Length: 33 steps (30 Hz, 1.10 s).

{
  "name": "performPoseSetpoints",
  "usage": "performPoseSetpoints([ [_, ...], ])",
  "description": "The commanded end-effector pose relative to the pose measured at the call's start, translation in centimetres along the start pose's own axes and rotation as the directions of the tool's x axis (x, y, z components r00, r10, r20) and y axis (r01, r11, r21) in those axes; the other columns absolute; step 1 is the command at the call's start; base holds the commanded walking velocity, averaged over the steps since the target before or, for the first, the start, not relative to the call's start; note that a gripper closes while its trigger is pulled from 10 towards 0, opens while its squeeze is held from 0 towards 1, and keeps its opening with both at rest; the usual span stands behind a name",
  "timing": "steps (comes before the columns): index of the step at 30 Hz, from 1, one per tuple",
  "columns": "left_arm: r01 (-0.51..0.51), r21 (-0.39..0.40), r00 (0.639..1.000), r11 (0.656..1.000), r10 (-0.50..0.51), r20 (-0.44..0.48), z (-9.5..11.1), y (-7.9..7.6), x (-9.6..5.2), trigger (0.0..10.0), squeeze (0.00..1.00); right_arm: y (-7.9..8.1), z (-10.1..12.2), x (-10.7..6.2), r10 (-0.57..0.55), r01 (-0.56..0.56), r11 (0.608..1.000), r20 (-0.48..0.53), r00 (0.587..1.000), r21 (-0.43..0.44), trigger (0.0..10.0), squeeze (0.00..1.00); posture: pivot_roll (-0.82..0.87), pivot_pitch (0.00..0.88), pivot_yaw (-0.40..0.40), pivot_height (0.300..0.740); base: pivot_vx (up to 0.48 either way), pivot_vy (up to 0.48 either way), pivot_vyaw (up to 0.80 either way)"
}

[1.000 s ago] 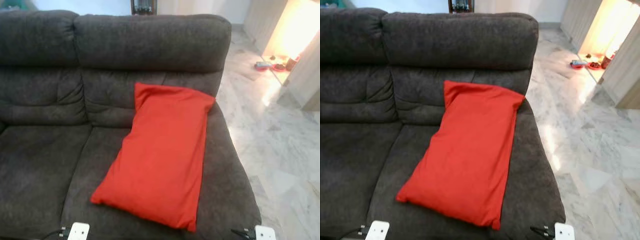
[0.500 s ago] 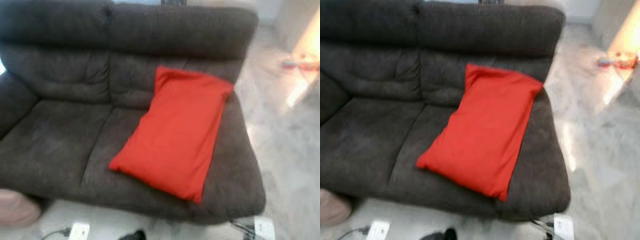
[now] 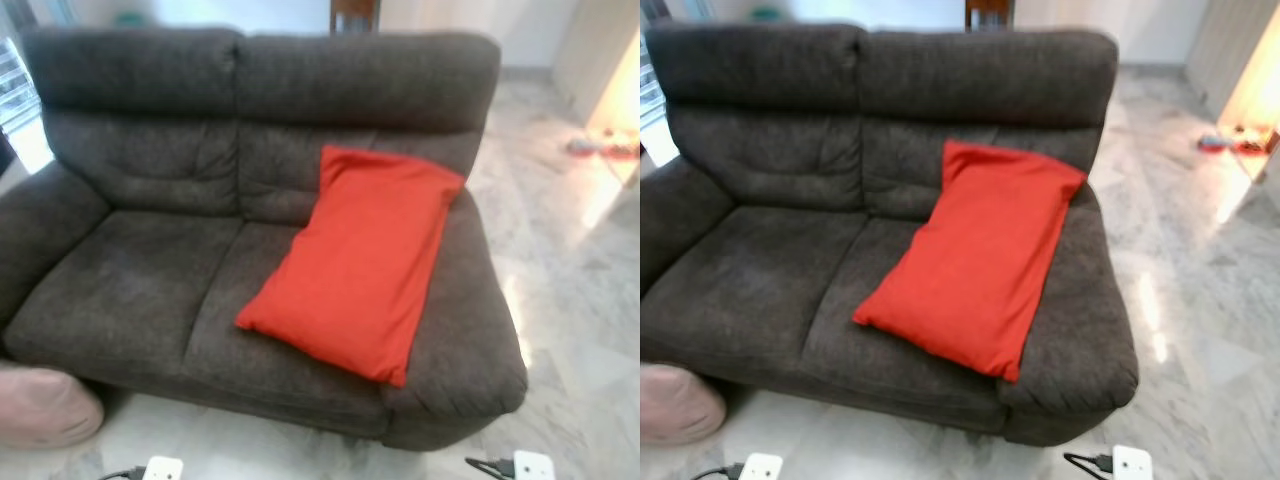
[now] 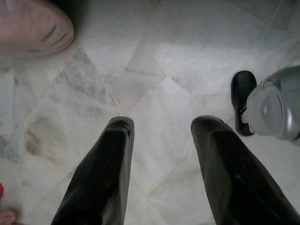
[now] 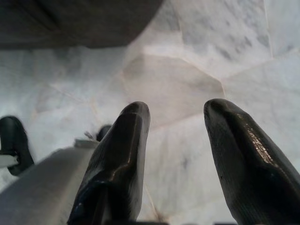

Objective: Move the pillow to the sofa from floor

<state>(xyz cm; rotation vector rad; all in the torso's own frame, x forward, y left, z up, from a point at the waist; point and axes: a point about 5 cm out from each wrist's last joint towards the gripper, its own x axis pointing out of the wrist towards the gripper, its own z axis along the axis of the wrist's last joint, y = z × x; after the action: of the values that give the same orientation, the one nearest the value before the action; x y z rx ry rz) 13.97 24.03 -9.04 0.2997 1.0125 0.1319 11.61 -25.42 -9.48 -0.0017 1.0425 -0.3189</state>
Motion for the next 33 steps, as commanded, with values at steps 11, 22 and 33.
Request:
performPoseSetpoints([
  [11, 0.013, 0.013, 1.0, 1.0, -0.013, -0.013, -0.1, -0.3, 0.0, 10.0, 0.0, 0.0, 0.2, 0.0, 0.018, -0.018, 1.0, 0.006, 1.0, 0.012, 10.0, 0.0, 0.09, 0.004, -0.01, 0.74, 0.0, 0.0, 0.0],
  [22, 0.018, 0.023, 1.0, 1.0, -0.017, -0.022, -0.4, -0.4, -0.1, 10.0, 0.0, 0.5, 0.2, 0.0, 0.035, -0.035, 0.999, 0.009, 0.999, 0.025, 10.0, 0.0, 0.1, 0.0, -0.004, 0.74, 0.0, 0.249, 0.0],
  [33, 0.013, 0.039, 1.0, 0.999, -0.013, -0.022, -0.2, 0.2, 0.0, 10.0, 0.0, 1.2, 0.1, 0.1, 0.04, -0.041, 0.998, 0.011, 0.999, 0.051, 10.0, 0.0, 0.1, 0.0, 0.016, 0.74, 0.0, 0.281, 0.0],
])
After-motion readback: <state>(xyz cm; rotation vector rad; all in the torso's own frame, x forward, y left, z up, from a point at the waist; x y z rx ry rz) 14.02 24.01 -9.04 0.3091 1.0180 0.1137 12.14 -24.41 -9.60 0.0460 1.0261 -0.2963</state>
